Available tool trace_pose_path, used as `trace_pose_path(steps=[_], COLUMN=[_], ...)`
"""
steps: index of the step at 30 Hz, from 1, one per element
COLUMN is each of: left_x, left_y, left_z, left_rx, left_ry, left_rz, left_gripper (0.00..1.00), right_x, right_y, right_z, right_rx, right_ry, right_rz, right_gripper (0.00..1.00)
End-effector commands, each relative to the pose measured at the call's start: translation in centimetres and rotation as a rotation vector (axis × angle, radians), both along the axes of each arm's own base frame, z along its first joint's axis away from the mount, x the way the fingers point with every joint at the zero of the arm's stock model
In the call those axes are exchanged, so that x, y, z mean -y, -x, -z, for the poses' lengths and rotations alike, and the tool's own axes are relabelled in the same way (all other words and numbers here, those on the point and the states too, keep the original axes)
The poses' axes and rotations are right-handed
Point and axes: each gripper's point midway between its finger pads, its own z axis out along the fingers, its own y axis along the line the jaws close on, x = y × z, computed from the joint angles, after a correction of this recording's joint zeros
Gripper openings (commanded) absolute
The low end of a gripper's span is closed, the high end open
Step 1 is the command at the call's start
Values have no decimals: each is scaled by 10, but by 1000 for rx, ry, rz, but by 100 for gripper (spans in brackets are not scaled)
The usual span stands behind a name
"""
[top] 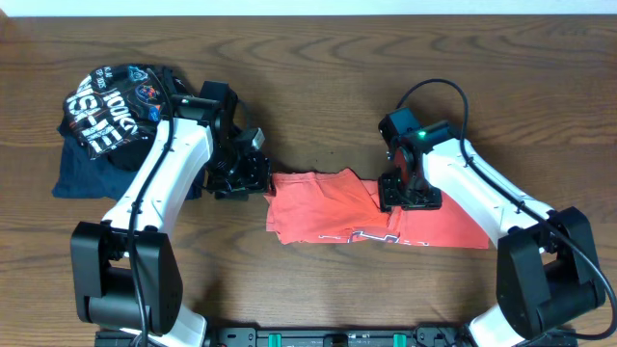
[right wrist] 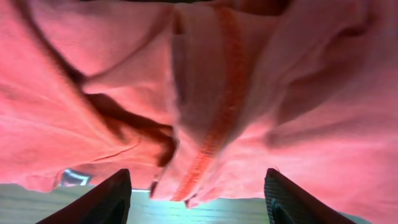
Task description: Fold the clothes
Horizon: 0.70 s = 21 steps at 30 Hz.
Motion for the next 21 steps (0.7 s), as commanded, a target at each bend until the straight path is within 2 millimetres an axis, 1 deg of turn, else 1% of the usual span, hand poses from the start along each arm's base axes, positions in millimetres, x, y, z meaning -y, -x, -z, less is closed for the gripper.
trace_pose_path(steps=[1,3,6,8,10,12,15,21], left_x=[-2,-1,-1,0,6,12,19,42], left_y=[-5,-5,-4,-3,0,3,7,20], left_z=[-5,1,13,21,29,36,51,74], left_rx=[39,47,47,48,47,46,60,96], left_ry=[4,5,5,11,46,76,100,158], left_rz=[8,7,9,11,11,15,30,90], left_gripper=[68,73,78,78,81,81,81,82], right_x=[19,24,38,44,51,58,67,71], right_y=[-13,-21,-31,-33,-34,-32,-29,-26], right_z=[-18,-30,-53,-64,-72,-78,-82,-82], right_rx=[86,131,211,245,270,279,277,265], right_ry=[57,46,43,30,24,24,28,34], right_rz=[91,112,150,174,191,209,230,237], right_gripper=[68,68,72,76,77,77,76,76])
